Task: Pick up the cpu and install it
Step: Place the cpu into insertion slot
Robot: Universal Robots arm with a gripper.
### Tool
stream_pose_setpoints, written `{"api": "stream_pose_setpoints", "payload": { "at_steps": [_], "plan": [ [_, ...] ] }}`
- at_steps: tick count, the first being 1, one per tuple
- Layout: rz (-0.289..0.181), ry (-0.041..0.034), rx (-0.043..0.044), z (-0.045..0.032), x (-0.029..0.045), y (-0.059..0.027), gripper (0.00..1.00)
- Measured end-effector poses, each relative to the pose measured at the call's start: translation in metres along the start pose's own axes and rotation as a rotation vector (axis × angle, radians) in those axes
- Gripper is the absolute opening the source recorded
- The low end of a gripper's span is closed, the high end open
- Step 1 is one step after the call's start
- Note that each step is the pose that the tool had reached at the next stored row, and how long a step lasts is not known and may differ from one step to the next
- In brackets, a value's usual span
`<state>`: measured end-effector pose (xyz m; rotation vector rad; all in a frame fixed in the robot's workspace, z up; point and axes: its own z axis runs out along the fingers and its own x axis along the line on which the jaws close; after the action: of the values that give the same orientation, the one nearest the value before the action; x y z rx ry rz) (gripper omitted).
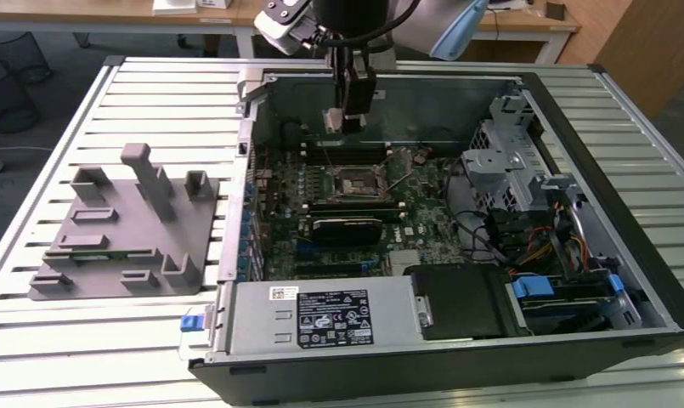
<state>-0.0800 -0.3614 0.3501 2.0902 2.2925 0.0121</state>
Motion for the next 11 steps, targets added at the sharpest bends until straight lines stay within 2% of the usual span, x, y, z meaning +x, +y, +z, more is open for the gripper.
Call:
{"api": "stream_pose_setpoints", "payload": {
  "at_steps": [11],
  "plan": [
    [0.005, -0.0001, 0.0000, 0.0135, 0.0077, 0.0031, 0.52]
  ]
}}
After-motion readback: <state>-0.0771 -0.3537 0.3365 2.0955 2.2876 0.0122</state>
